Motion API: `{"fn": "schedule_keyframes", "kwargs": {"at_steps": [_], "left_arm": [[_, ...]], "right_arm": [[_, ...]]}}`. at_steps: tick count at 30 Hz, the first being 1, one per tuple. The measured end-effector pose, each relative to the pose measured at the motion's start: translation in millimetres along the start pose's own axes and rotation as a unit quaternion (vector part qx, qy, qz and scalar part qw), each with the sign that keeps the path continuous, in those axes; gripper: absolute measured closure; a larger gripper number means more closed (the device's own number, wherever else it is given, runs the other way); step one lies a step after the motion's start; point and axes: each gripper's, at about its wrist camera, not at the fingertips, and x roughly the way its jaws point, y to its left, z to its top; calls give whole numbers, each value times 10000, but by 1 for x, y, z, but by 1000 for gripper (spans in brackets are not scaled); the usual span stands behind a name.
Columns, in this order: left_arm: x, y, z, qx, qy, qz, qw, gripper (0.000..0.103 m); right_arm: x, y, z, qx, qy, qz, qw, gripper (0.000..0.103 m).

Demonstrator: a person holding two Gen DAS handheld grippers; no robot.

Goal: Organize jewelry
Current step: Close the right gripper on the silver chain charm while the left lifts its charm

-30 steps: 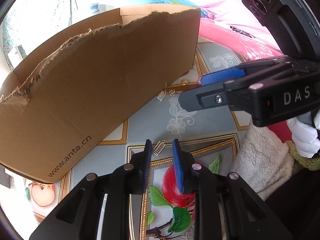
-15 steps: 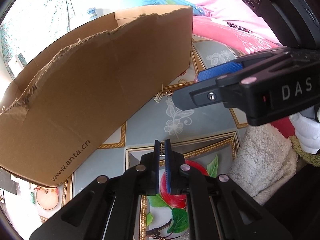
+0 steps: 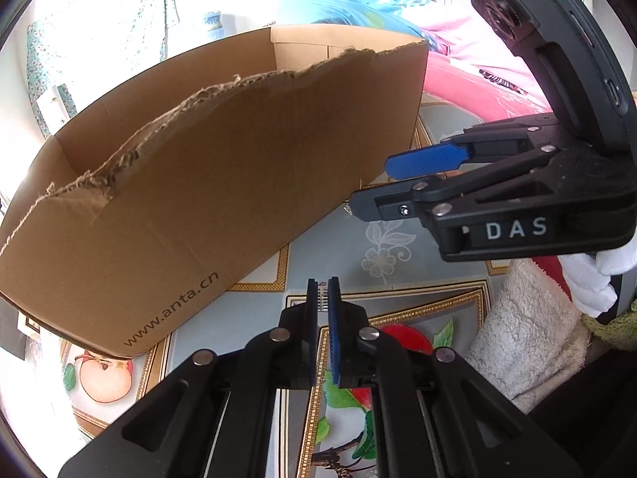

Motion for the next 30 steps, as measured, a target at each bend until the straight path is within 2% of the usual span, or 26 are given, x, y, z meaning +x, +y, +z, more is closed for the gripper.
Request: {"fn": "schedule_keyframes", "kwargs": {"at_steps": [7, 17, 19, 21, 23, 30], "left_arm": [[-1, 5, -5, -131, 7, -77, 9999, 99], [2, 11, -6, -170, 23, -119, 9998, 99], [1, 11, -7, -173, 12, -115, 9998, 99], [0, 11, -7, -185, 9, -121, 9998, 99], [0, 11, -8, -182, 11, -119, 9998, 99], [-1, 10, -9, -195, -6, -110, 9997, 99]], "right_arm": [[15, -3, 3, -417, 160, -175, 9989, 71], [22, -13, 7, -774, 337, -114, 9964, 72], [21, -17, 6, -785, 355, -100, 9962, 80], [22, -20, 8, -734, 382, -57, 9966, 93], [20, -23, 8, -709, 399, -34, 9967, 99], [5, -21, -3, -560, 350, -27, 9978, 103]]}}
